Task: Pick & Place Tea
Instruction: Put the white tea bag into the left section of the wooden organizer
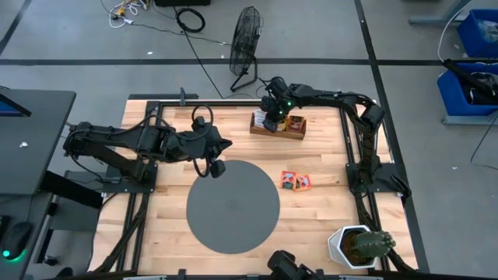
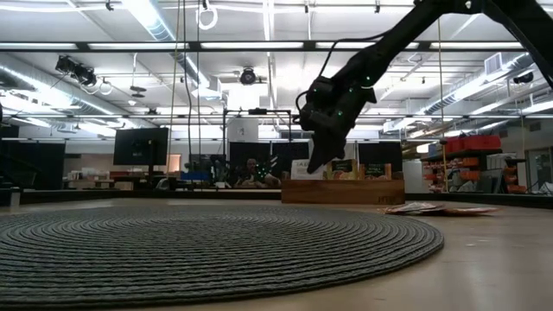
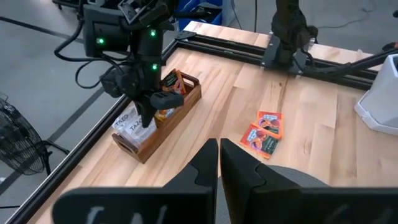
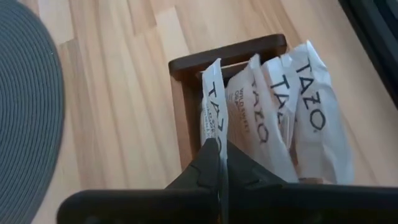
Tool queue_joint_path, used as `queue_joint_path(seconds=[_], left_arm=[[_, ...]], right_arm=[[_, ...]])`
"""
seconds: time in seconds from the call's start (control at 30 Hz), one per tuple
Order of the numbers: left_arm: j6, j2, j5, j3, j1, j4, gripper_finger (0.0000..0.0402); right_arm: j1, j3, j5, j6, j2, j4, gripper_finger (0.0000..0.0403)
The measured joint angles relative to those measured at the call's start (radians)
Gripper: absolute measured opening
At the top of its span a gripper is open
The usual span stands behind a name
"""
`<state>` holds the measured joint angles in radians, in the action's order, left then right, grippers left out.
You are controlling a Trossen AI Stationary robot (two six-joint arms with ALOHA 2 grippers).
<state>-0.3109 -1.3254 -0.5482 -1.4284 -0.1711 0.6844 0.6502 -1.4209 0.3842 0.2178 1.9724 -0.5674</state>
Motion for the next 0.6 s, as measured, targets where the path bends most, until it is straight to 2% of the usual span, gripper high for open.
queue_joint_path(seconds=[0.27, 0.6], left_arm=[[-0.020, 0.000, -0.002, 0.000, 0.000, 0.000, 0.0018], [-0.019, 0.000, -0.002, 0.000, 0.000, 0.001, 0.0018]], right_arm=[[0.000, 0.004, -0.002, 0.000, 0.000, 0.040, 0.0032], [0.000, -0.026, -0.010, 0.000, -0.004, -0.043, 0.0113]])
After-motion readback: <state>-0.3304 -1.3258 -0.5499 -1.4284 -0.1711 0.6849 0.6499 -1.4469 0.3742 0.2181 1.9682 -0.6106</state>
